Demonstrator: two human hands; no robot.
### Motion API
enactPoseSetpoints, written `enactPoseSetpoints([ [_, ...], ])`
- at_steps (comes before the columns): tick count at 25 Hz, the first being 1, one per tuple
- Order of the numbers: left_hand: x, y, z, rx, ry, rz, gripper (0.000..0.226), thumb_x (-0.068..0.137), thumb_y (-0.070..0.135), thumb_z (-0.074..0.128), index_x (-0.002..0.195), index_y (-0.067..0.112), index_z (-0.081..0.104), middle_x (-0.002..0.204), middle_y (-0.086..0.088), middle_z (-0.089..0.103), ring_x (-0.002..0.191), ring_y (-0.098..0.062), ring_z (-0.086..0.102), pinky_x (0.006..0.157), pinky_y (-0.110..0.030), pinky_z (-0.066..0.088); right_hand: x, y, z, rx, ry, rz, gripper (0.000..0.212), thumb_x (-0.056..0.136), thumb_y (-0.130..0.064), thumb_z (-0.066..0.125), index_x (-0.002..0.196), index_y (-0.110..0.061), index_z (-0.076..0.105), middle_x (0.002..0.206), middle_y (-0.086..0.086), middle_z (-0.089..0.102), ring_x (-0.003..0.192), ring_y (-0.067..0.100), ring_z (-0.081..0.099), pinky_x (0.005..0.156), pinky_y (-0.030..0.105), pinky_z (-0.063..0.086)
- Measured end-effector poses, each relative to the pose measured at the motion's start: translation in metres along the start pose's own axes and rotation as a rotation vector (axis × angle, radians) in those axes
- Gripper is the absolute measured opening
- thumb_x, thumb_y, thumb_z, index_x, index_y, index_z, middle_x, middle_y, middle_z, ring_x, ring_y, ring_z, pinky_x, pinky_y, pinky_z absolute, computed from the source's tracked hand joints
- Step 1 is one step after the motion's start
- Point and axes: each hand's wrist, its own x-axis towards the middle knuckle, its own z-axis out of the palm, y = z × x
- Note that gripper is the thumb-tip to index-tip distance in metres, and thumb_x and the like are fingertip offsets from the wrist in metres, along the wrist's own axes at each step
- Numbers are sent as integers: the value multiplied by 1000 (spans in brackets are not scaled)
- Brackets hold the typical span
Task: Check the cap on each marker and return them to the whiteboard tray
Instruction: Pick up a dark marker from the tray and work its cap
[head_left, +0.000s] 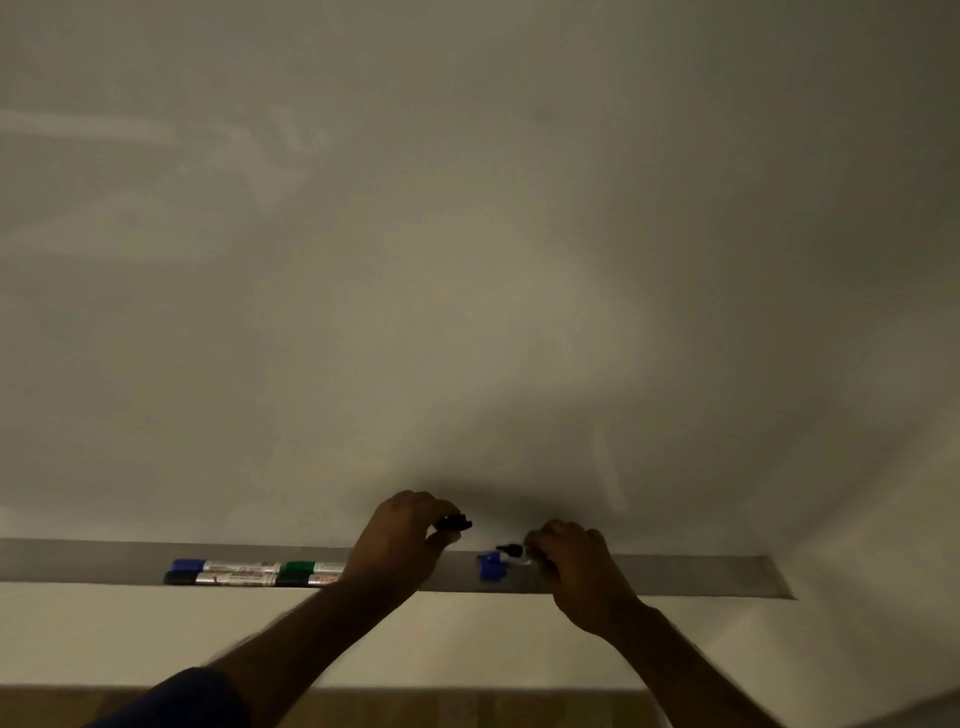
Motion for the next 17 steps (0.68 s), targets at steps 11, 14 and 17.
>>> enactPoseSetpoints([
  [11, 27, 63, -120, -34, 270, 161, 29, 83, 16, 67, 111, 24, 66, 94, 9, 62, 83, -7, 58, 69, -22, 50, 22, -78, -152, 37, 447, -267, 33, 97, -27, 42, 123, -15, 57, 89, -2, 57, 71, 3, 44, 63, 15, 33],
  [14, 32, 76, -142, -66, 319, 171, 29, 81, 12, 70, 109, 22, 67, 94, 9, 63, 80, -5, 59, 68, -15, 49, 21, -88, -178, -5, 461, -314, 36, 97, -32, 38, 124, -18, 57, 85, -2, 54, 63, 5, 42, 56, 15, 29],
  [17, 35, 87, -158, -115, 371, 163, 36, 74, 13, 77, 107, 24, 66, 85, 13, 64, 78, -3, 58, 68, -8, 45, 22, -96, -197, -54, 466, -357, 32, 96, -28, 45, 125, -20, 57, 83, 1, 56, 61, 13, 48, 52, 25, 38],
])
